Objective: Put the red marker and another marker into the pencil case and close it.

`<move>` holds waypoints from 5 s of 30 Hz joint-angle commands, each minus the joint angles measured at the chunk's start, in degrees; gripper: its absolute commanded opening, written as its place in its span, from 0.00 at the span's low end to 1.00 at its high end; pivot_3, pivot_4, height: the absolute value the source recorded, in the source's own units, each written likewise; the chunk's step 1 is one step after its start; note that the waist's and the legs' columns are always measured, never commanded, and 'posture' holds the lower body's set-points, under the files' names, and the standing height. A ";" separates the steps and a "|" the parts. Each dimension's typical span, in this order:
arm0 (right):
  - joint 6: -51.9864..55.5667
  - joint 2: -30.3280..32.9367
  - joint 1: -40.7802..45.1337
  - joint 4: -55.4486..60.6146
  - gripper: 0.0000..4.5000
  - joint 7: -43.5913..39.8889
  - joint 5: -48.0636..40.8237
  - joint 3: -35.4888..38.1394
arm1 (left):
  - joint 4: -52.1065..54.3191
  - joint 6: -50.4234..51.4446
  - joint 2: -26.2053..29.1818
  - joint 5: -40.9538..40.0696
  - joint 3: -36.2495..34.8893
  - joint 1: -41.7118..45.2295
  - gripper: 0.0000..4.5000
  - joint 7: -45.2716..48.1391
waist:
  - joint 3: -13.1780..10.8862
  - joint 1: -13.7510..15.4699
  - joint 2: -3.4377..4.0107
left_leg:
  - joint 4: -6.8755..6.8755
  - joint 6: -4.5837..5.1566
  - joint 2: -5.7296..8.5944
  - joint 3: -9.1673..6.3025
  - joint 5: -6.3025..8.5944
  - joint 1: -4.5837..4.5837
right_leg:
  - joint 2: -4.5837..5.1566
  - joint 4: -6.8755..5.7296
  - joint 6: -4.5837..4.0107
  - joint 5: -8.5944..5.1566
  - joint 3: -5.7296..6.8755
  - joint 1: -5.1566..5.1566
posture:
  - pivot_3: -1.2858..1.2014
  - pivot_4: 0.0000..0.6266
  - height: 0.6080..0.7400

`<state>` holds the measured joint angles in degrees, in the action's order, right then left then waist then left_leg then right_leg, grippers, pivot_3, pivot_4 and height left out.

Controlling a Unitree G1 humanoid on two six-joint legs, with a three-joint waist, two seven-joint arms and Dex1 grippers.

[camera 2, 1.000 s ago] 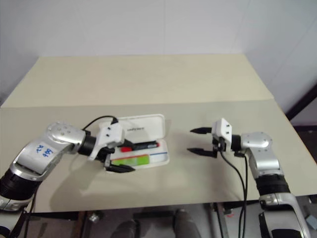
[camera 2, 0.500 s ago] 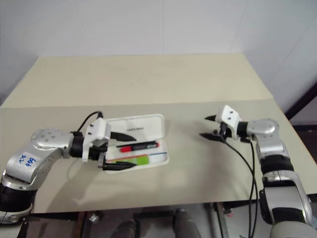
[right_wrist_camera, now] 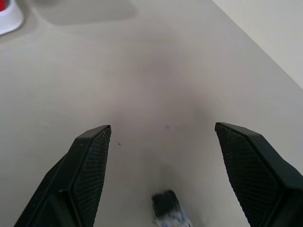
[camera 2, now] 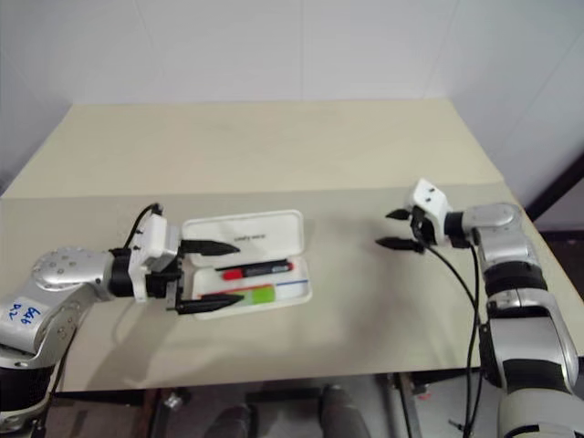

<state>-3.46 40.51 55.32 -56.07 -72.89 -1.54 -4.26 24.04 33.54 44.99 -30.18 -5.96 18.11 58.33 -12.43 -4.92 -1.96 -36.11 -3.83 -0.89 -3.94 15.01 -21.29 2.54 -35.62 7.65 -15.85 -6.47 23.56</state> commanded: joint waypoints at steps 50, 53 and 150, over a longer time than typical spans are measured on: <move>23.76 -4.42 -12.44 45.77 0.25 -4.26 -6.31 -5.04 | -4.23 -13.91 1.09 -11.22 -23.57 -21.42 1.00 10.42 | -0.02 0.02 0.03 | 0.07 -0.07 -0.05 0.09 0.08 0.02 | 0.00 0.11 -0.13 0.04 -0.02 0.05 | 0.52 0.24 1.00; 27.49 -4.48 -14.52 54.11 0.25 -3.70 -5.50 -8.48 | -5.18 -14.42 1.52 -10.69 -23.67 -21.82 1.00 10.75 | -0.02 0.12 0.03 | 0.06 -0.09 -0.06 0.09 0.09 0.01 | 0.00 0.12 -0.25 -0.03 -0.02 0.05 | 0.52 0.24 1.00; 17.73 -5.47 -16.00 37.03 1.00 -12.53 -33.64 14.30 | -88.41 -38.86 -4.01 19.78 2.51 42.56 0.01 25.95 | -0.01 0.50 -0.01 | 0.11 -0.04 -0.04 -0.03 0.20 -0.29 | 0.00 0.23 0.07 -0.04 0.20 0.17 | 0.52 0.24 1.00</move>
<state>15.66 33.87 37.82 -18.80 -82.60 -32.37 7.22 -64.28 -4.45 40.70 -10.82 -3.42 58.87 82.00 -12.44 -4.41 -1.97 -35.99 -3.87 -0.93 -3.97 15.21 -21.58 2.55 -35.40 7.72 -15.89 -6.26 23.73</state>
